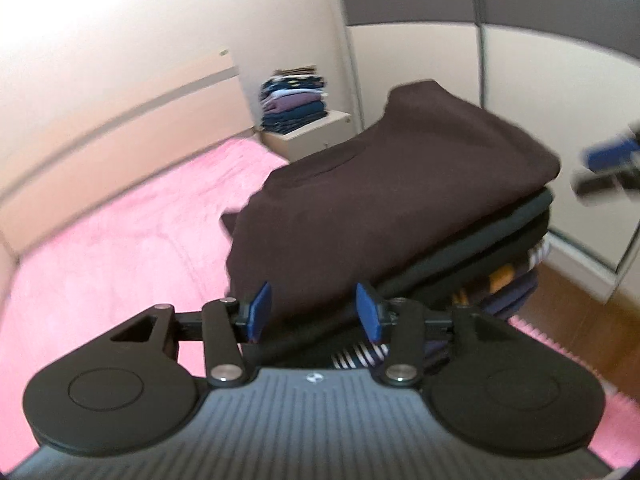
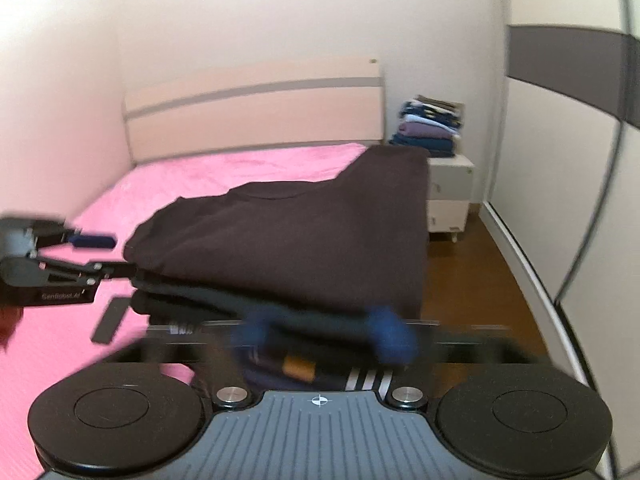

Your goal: Fold clothes

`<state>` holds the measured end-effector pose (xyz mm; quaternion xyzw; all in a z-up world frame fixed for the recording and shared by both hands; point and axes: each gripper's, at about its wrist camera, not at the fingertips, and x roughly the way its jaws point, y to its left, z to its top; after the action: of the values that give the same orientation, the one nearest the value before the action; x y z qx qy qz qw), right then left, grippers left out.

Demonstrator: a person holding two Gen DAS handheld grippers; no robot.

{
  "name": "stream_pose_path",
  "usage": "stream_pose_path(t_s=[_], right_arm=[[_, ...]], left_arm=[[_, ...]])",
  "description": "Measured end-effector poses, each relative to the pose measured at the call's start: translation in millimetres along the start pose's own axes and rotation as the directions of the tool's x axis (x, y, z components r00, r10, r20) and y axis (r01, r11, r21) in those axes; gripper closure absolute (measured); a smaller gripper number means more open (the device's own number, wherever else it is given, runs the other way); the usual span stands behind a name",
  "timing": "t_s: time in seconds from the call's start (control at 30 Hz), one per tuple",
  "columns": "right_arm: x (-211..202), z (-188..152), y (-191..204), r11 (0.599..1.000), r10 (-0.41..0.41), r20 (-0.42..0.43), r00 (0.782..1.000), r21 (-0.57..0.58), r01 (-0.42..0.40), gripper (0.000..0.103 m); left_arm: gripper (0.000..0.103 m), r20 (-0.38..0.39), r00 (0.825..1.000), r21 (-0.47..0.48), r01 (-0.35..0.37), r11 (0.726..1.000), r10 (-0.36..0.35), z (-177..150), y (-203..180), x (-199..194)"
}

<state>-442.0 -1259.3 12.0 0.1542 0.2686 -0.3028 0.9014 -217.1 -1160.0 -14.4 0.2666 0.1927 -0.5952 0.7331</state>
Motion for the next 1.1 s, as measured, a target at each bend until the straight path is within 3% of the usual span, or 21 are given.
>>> stream_pose_path(t_s=[0.1,0.17,0.23,0.33,0.43,0.57,0.8,1.0,1.1], right_arm=[[-22,-38,9,0.999,0.012,-0.057,0.998,0.041,-0.009,0.021],[-34,-61,14,0.997,0.012,-0.101,0.995,0.08,-0.004,0.021],[-46,-82,18,0.992,0.009,-0.149,0.989,0.127,0.011,0.021],[-63,-101,22,0.979,-0.022,-0.216,0.976,0.191,0.065,0.02],[-80,-107,26,0.967,-0.057,-0.252,0.966,0.225,0.116,0.009],[-103,-97,35,0.961,-0.087,-0.25,0.964,0.233,0.147,0.008],[-132,-86,62,0.957,-0.107,-0.209,0.972,0.245,0.158,0.003],[-148,-93,87,0.953,-0.135,-0.206,0.969,0.24,0.184,0.002],[-156,-99,98,0.954,-0.148,-0.222,0.964,0.227,0.198,0.002]], left_arm=[[0.051,-0.035,0.999,-0.167,0.002,0.986,-0.007,-27,2,-28],[0.038,-0.068,0.998,-0.257,-0.002,0.966,-0.015,-50,-2,-45],[0.03,-0.109,0.994,-0.311,-0.005,0.95,-0.03,-71,-10,-59],[0.01,-0.157,0.986,-0.395,-0.014,0.919,-0.053,-98,-24,-79],[0.006,-0.165,0.985,-0.46,-0.027,0.887,-0.056,-110,-33,-97],[0.005,-0.154,0.985,-0.495,-0.011,0.869,-0.075,-110,-42,-117],[0.005,-0.089,0.993,-0.447,0.029,0.894,-0.077,-93,-38,-148],[0.005,-0.122,0.989,-0.366,0.031,0.93,-0.081,-100,-38,-165],[0.003,-0.148,0.986,-0.355,0.02,0.934,-0.077,-108,-44,-170]])
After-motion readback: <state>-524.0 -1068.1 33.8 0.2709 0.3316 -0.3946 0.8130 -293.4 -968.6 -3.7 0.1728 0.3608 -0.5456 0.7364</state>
